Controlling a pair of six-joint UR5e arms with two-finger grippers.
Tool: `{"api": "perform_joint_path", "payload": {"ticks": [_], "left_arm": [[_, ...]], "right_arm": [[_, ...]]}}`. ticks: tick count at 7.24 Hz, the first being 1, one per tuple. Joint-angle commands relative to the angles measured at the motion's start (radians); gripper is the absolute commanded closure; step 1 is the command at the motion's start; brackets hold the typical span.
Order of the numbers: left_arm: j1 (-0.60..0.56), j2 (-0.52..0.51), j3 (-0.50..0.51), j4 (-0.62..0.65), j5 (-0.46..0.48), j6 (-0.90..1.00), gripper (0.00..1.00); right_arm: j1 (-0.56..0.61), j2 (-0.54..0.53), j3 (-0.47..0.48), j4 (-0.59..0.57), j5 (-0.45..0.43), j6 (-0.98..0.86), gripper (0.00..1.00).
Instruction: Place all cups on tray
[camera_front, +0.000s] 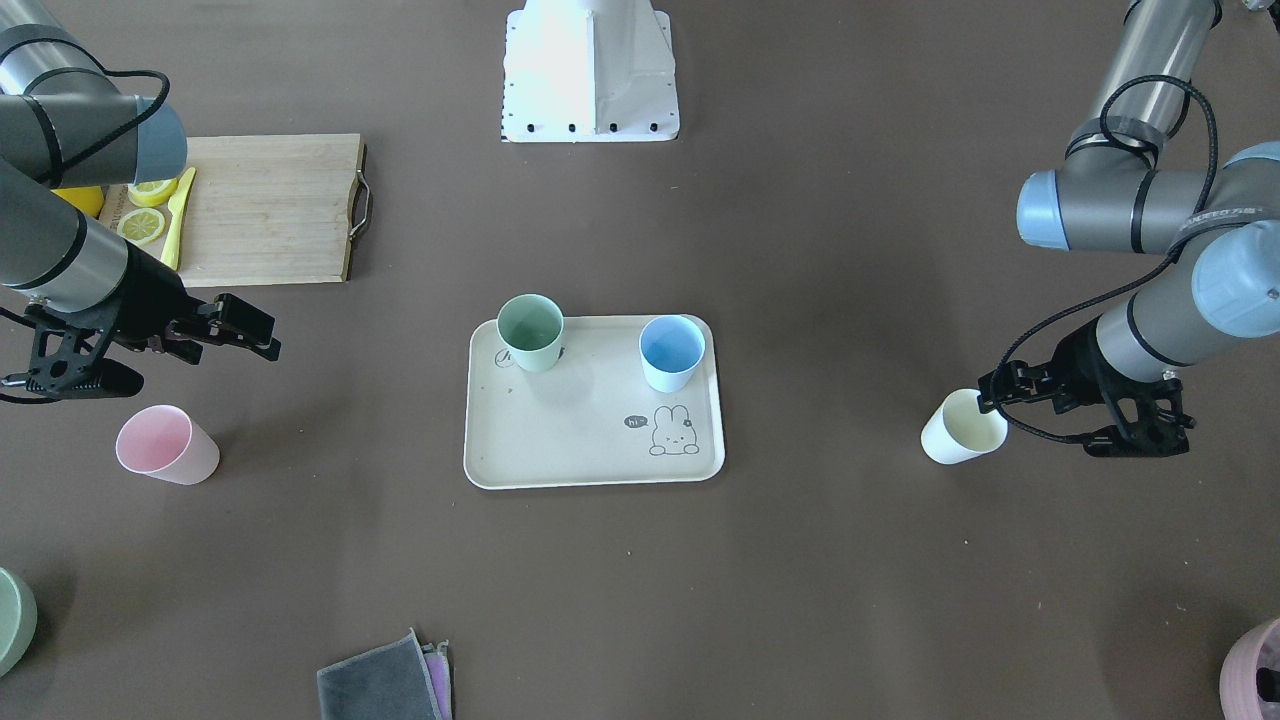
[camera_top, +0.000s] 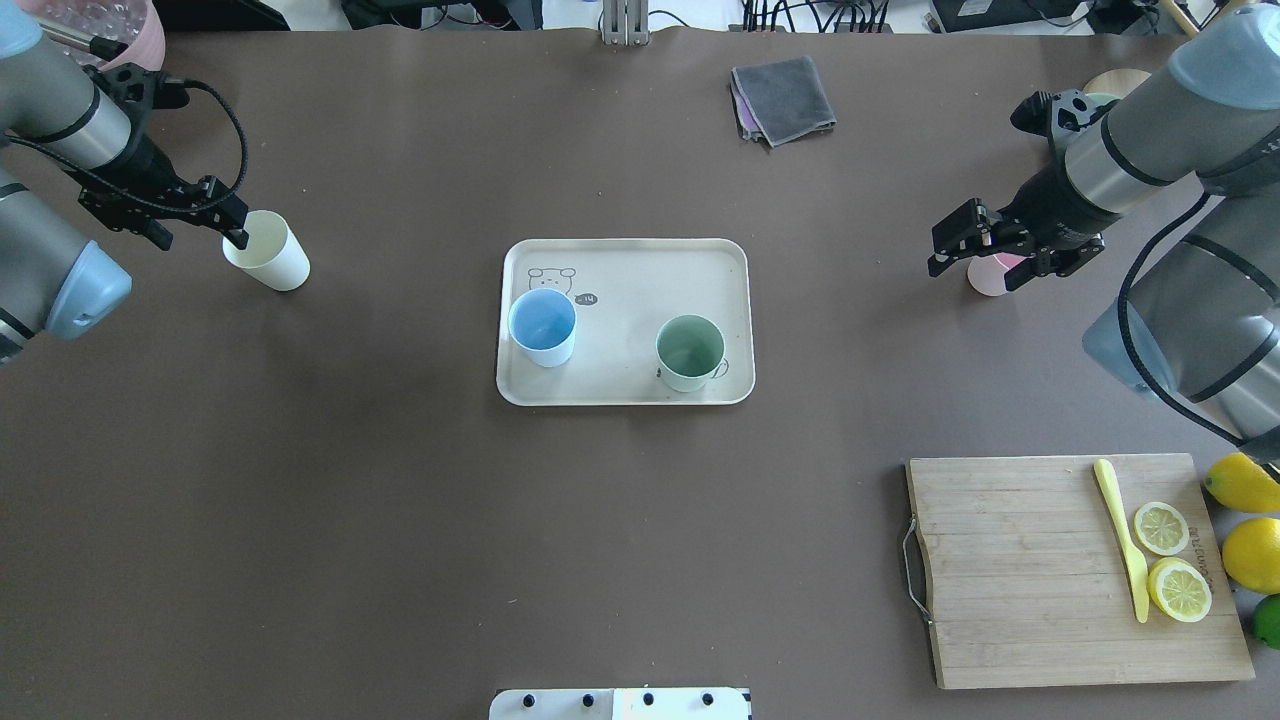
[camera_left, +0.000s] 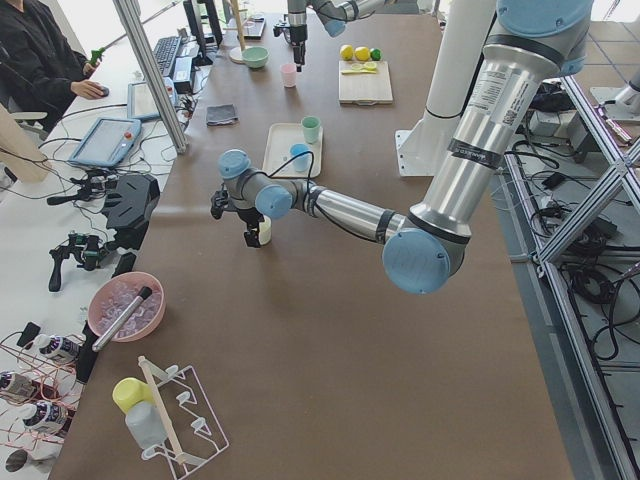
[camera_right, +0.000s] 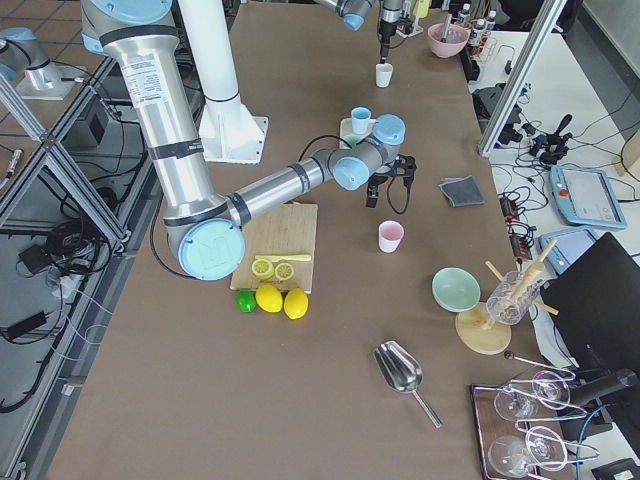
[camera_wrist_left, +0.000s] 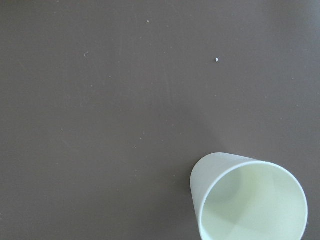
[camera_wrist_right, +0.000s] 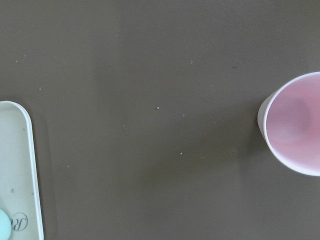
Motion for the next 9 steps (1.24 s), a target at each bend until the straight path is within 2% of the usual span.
{"api": "perform_joint_path", "payload": {"ticks": [1, 2, 3, 4, 5, 8, 9], "left_arm": [[0.023, -0.002, 0.034, -0.041, 0.01, -0.006, 0.06], [0.032, -0.002, 0.054, -0.071, 0.01, -0.022, 0.17], [0.039, 0.0, 0.077, -0.116, 0.01, -0.044, 0.4], [0.053, -0.002, 0.091, -0.154, 0.01, -0.086, 0.73], [0.058, -0.004, 0.091, -0.162, 0.01, -0.105, 1.0], [0.037, -0.042, 0.09, -0.139, -0.002, -0.108, 1.0], [0.027, -0.071, 0.088, -0.095, -0.008, -0.108, 1.0]], "right_arm": [[0.001, -0.008, -0.002, 0.0, 0.002, -0.017, 0.0], [0.002, -0.009, 0.001, 0.0, 0.002, -0.018, 0.0], [0.004, -0.01, 0.004, 0.0, 0.002, -0.018, 0.0], [0.011, -0.01, 0.004, 0.0, 0.002, -0.025, 0.0], [0.022, -0.015, 0.005, -0.001, 0.003, -0.033, 0.0], [0.057, -0.018, 0.005, -0.003, 0.04, -0.056, 0.0], [0.064, -0.018, 0.004, -0.004, 0.047, -0.056, 0.0]]}}
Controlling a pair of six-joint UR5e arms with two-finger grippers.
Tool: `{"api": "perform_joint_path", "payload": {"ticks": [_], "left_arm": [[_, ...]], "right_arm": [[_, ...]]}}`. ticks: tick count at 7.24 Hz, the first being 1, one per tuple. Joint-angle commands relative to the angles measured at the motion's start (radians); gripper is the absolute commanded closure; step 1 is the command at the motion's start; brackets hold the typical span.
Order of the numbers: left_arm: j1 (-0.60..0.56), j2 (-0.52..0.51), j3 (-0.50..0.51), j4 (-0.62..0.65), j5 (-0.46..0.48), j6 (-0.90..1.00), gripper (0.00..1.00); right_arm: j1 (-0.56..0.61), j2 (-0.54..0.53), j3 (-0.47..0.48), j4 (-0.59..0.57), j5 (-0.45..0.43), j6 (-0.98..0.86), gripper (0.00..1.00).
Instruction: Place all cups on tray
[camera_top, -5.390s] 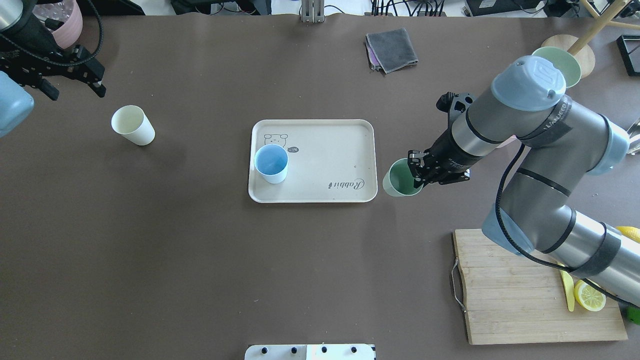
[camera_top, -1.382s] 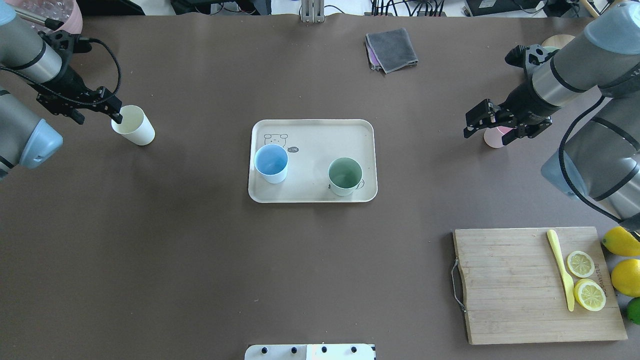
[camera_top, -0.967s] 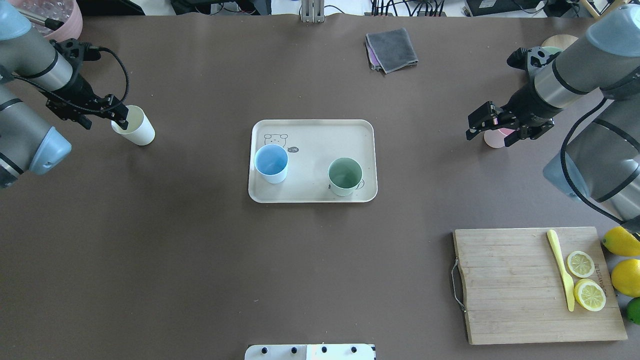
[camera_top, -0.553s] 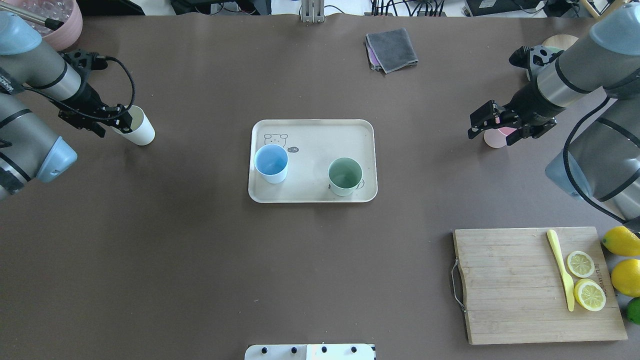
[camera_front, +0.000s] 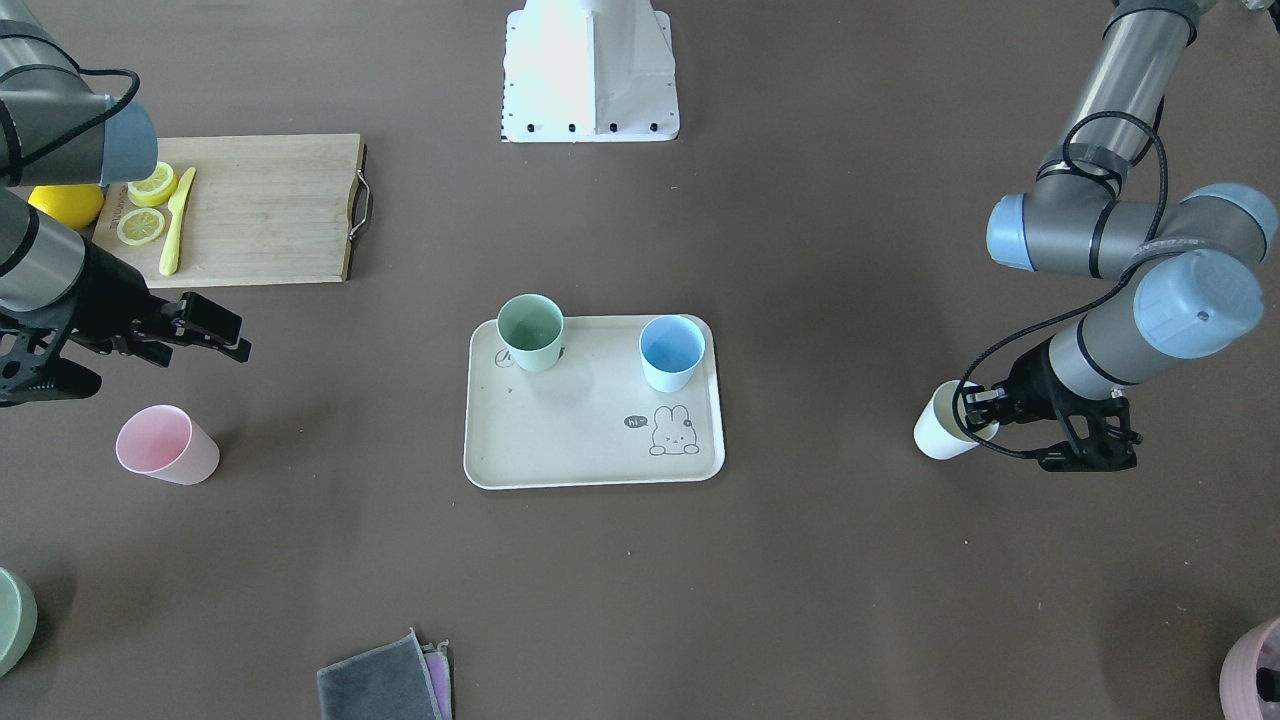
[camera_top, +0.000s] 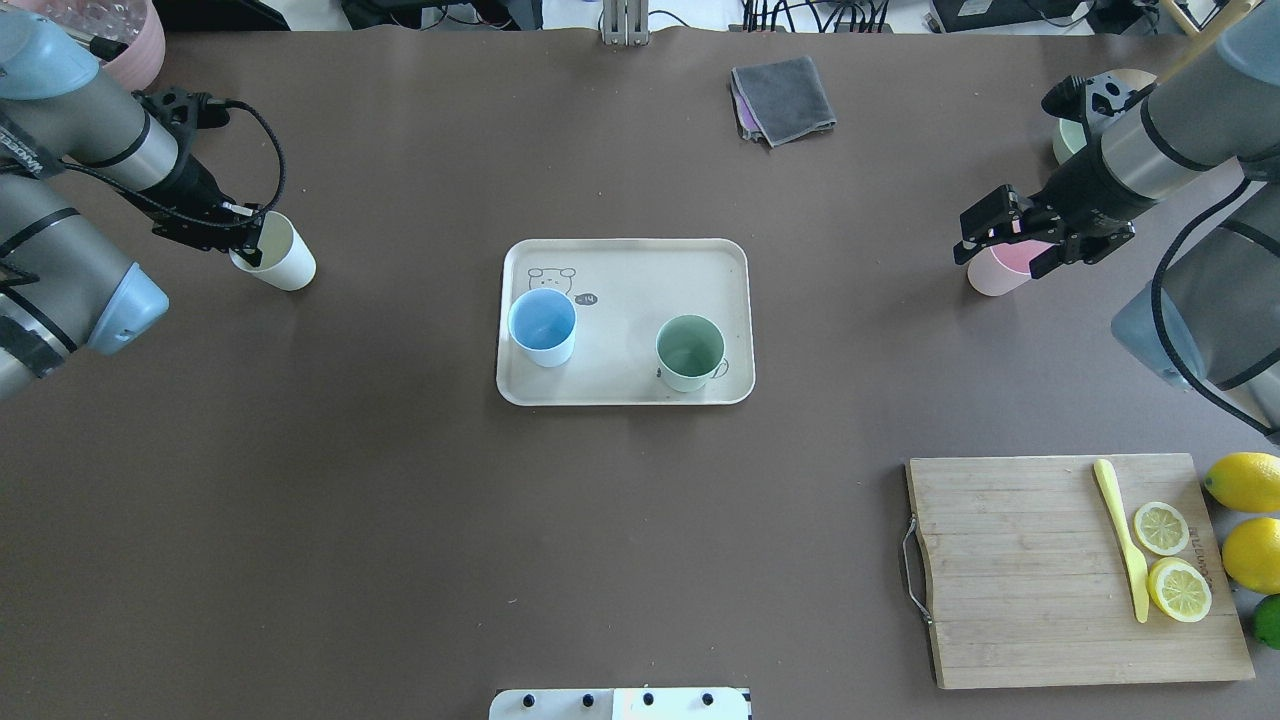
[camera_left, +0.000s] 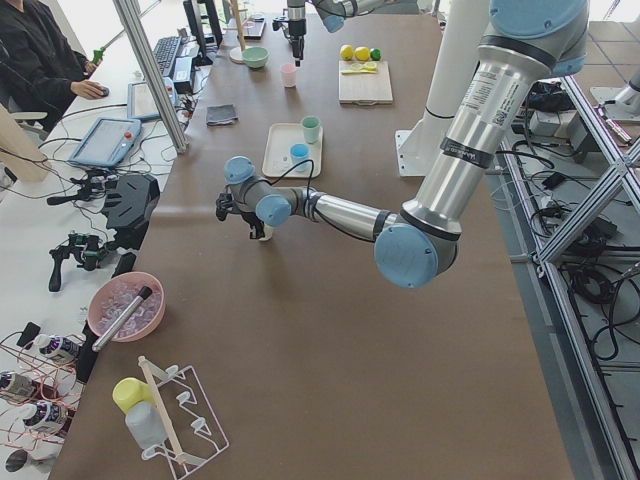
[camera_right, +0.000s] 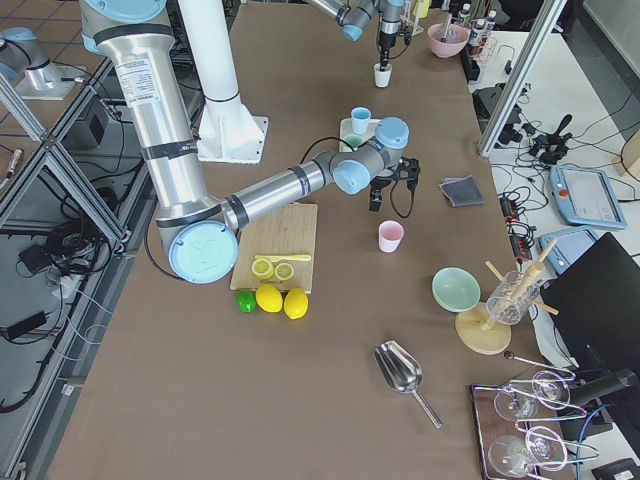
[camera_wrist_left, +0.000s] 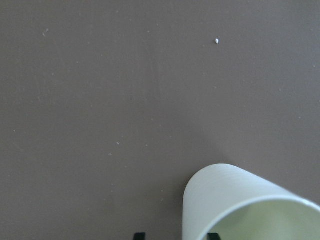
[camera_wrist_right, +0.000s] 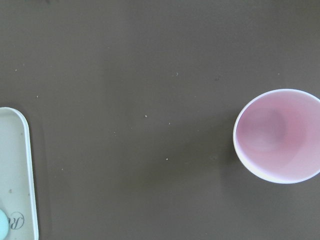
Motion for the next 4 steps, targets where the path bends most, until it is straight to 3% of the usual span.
{"api": "perform_joint_path", "payload": {"ticks": [1, 4], "left_arm": [[-0.013, -0.071, -0.006, 0.103, -0.032, -0.004, 1.0], [0.029, -0.191, -0.028, 0.141, -0.046, -0.264, 1.0]], "right_arm": [[0.024, 0.0, -0.006, -0.005, 0.013, -0.013, 0.0], [0.085, -0.013, -0.067, -0.01, 0.012, -0.143, 0.0]]}}
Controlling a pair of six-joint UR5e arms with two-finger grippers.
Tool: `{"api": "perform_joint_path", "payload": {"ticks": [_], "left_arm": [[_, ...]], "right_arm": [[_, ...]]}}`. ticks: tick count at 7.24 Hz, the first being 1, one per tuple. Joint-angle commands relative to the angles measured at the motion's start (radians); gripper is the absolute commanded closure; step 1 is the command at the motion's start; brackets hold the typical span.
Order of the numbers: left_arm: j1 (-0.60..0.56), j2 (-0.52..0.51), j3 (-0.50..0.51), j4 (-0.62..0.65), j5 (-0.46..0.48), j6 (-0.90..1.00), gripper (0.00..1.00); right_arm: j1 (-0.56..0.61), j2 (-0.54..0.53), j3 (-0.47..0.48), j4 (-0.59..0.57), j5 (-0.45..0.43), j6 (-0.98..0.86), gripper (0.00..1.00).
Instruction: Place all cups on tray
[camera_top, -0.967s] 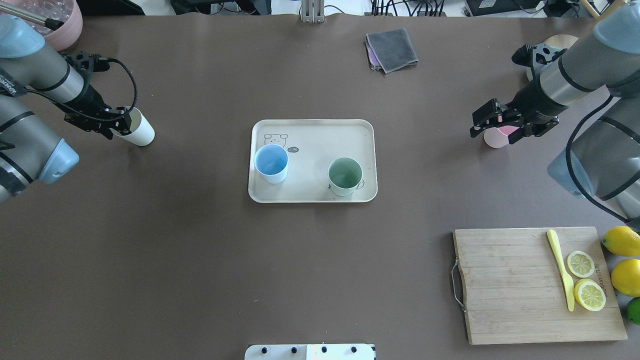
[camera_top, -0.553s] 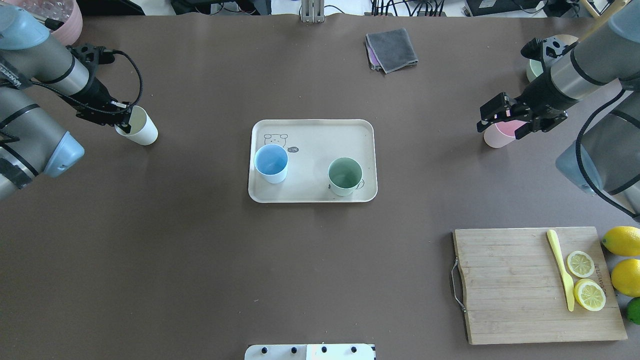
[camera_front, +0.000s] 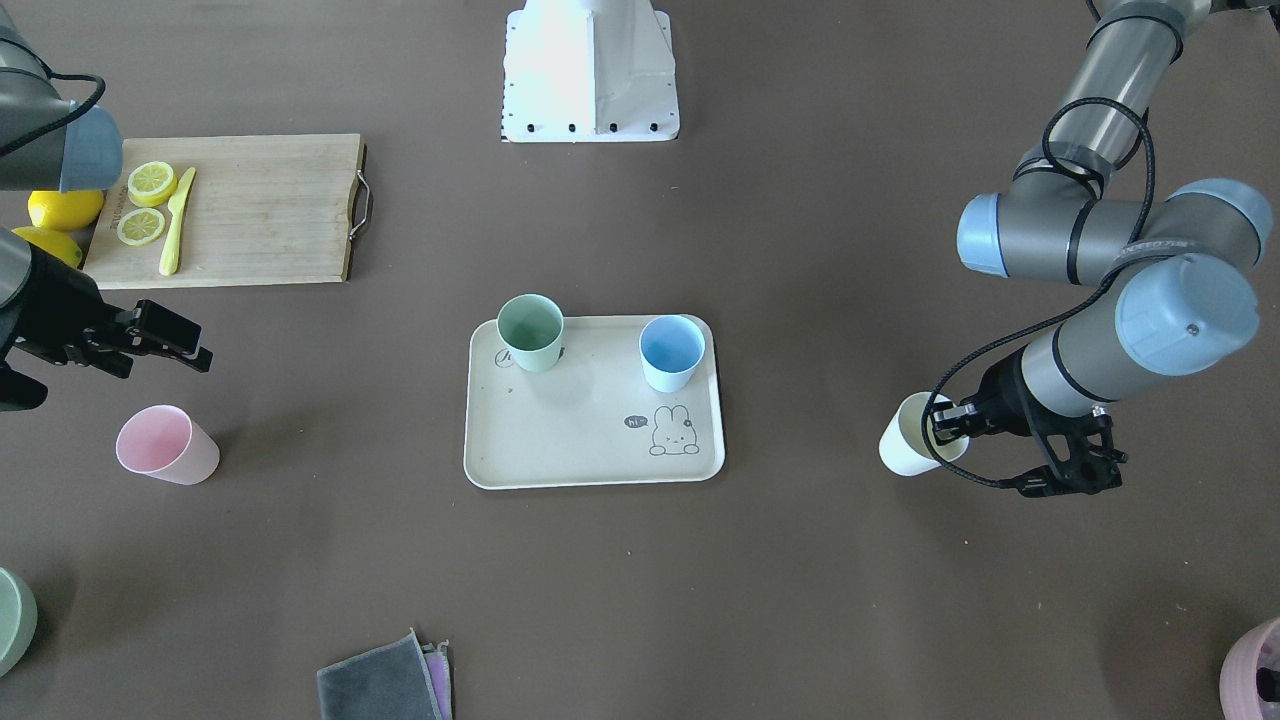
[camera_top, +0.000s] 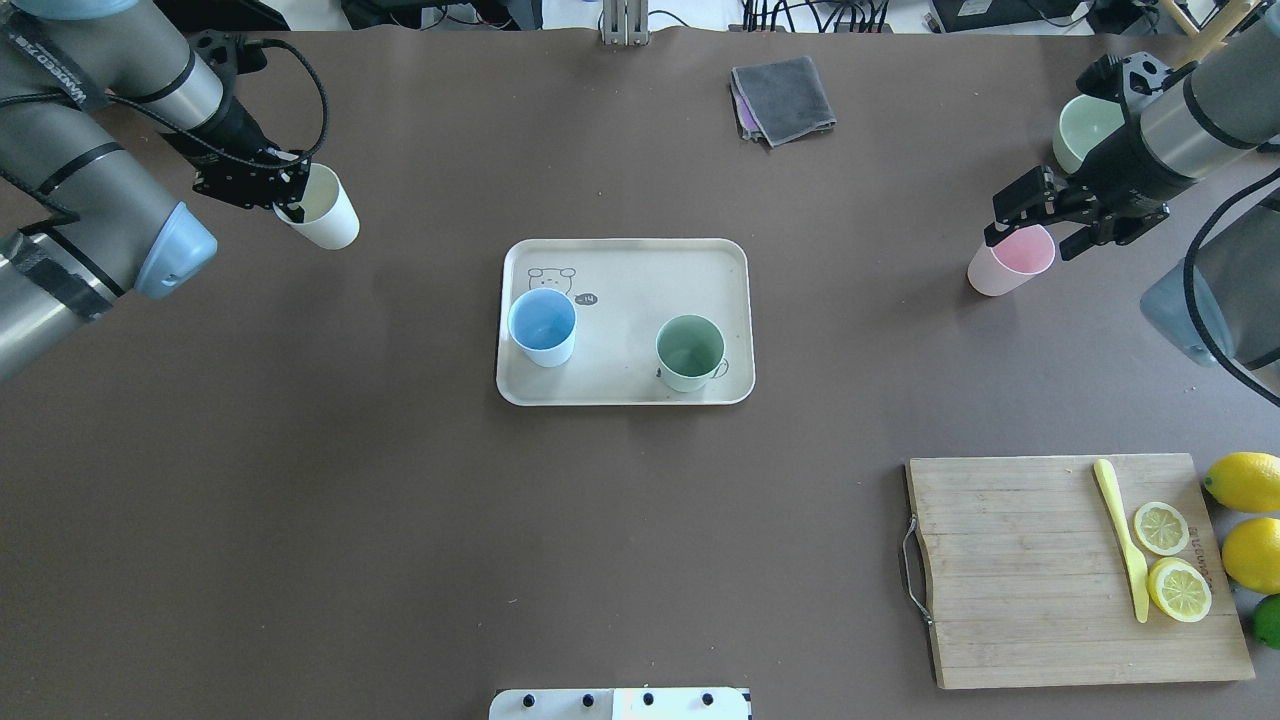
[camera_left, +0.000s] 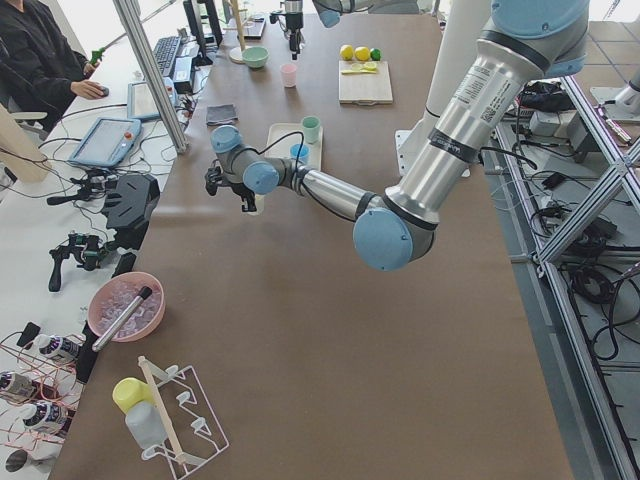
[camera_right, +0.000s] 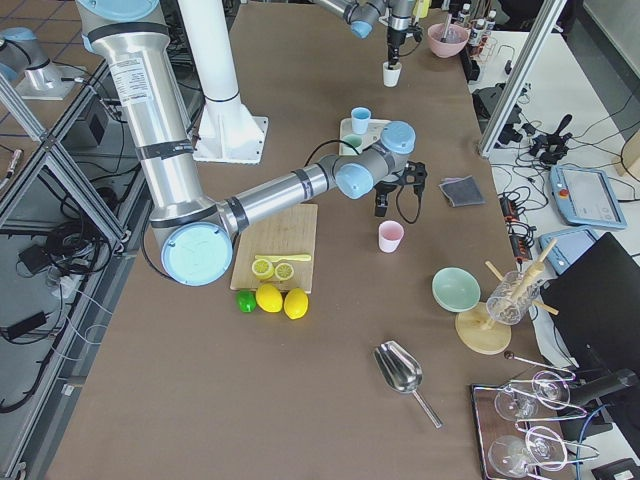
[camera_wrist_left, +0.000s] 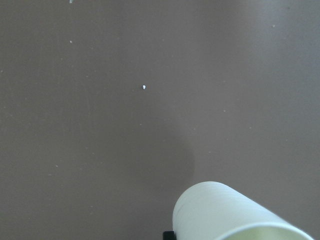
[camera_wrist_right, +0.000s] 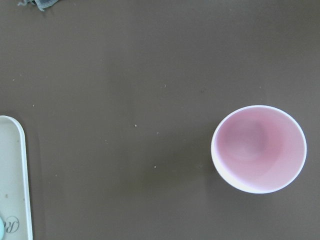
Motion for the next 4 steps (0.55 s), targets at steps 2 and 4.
{"api": "perform_joint_path", "payload": {"ticks": [2, 4], "left_arm": [[0.102, -0.11, -0.02, 0.007, 0.0, -0.253, 1.0], [0.153, -0.147, -0.012, 0.007, 0.044, -0.331, 1.0]], "right_arm": [[0.062, -0.002, -0.09, -0.001, 0.001, -0.145, 0.0], [0.073, 0.005, -0.118, -0.002, 0.002, -0.159, 0.0]]}}
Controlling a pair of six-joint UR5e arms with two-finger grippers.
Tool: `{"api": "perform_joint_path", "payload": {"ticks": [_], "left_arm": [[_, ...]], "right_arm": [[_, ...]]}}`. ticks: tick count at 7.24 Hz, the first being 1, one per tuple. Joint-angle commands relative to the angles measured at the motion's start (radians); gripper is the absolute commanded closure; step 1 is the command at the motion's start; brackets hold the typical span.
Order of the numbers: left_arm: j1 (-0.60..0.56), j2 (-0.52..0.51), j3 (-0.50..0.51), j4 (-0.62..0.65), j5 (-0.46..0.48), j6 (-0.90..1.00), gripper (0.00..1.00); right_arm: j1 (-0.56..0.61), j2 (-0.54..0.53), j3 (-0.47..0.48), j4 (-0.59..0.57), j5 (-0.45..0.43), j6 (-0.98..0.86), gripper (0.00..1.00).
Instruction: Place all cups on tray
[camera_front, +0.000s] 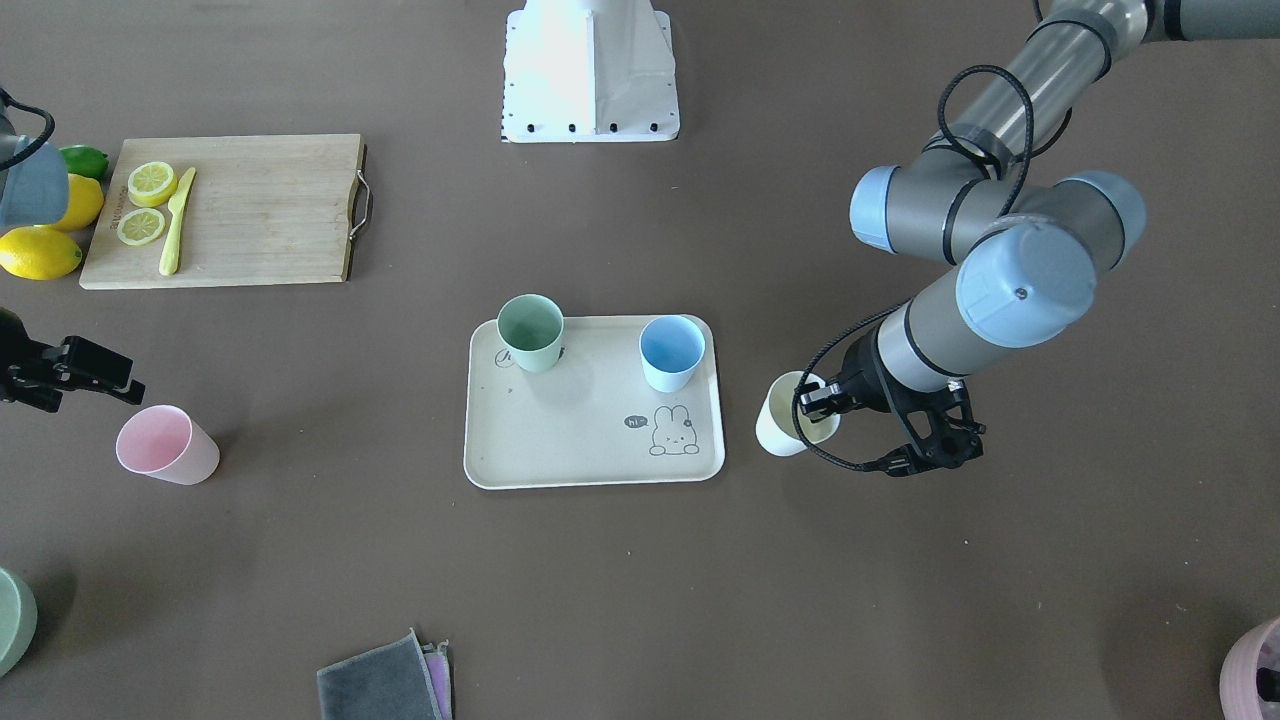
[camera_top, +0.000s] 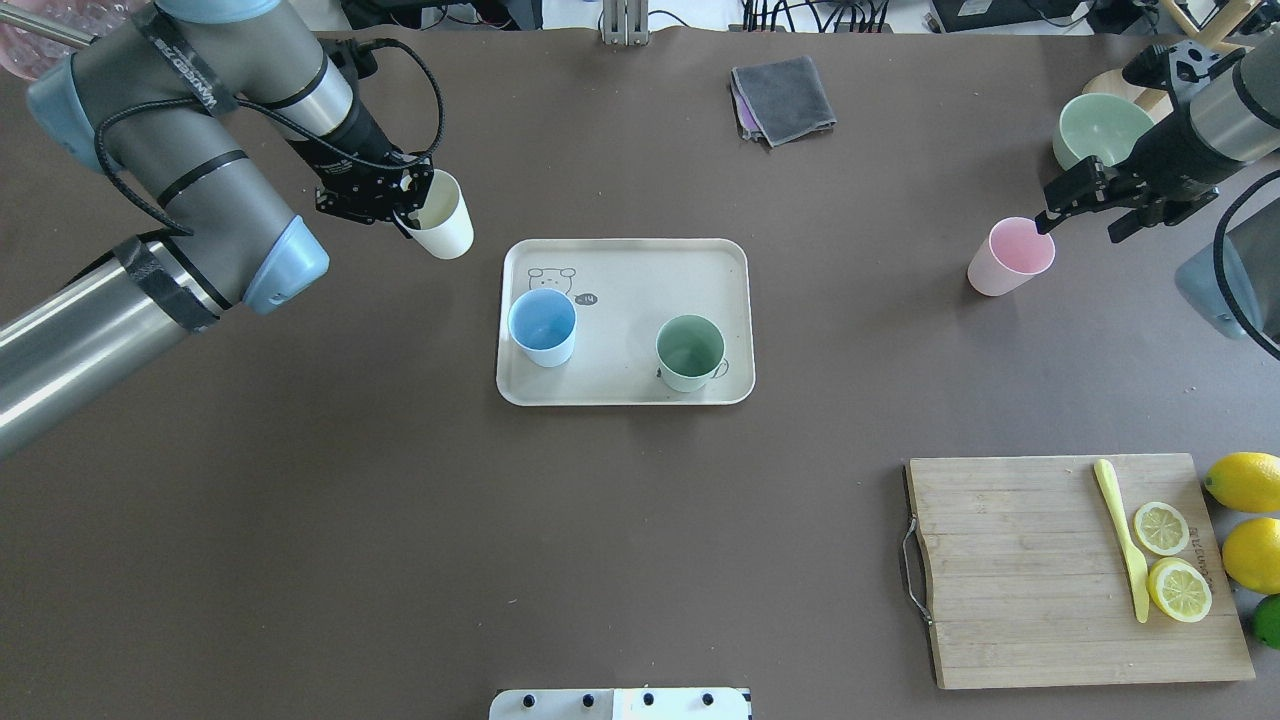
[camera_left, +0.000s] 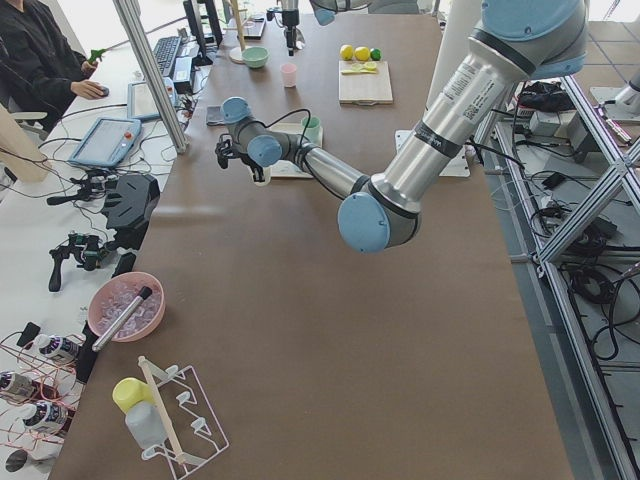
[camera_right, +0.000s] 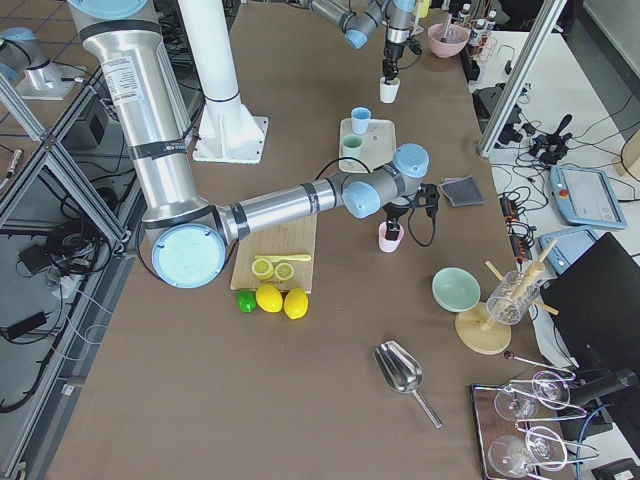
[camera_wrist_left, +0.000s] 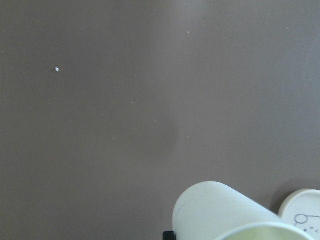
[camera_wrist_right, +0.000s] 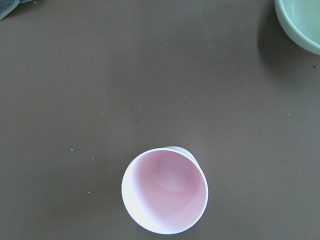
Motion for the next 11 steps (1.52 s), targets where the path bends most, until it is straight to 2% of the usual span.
{"api": "perform_joint_path", "payload": {"ticks": [1, 2, 5, 8, 11], "left_arm": [[0.072, -0.048, 0.007, 0.0, 0.066, -0.098, 1.0], [0.105, -0.055, 0.007, -0.006, 0.11, -0.134, 1.0], [0.126, -0.063, 0.016, -0.011, 0.115, -0.137, 1.0], [0.157, -0.132, 0.082, -0.011, 0.166, -0.142, 1.0], [0.154, -0.14, 0.119, -0.029, 0.207, -0.139, 1.0]], "right_arm": [[0.011, 0.004, -0.024, 0.0, 0.0, -0.029, 0.0], [0.01, 0.007, -0.03, 0.0, -0.005, -0.035, 0.0], [0.011, 0.008, -0.029, 0.0, -0.002, -0.034, 0.0], [0.014, 0.007, -0.032, 0.0, -0.005, -0.034, 0.0], [0.015, 0.008, -0.03, 0.002, -0.003, -0.034, 0.0]]}}
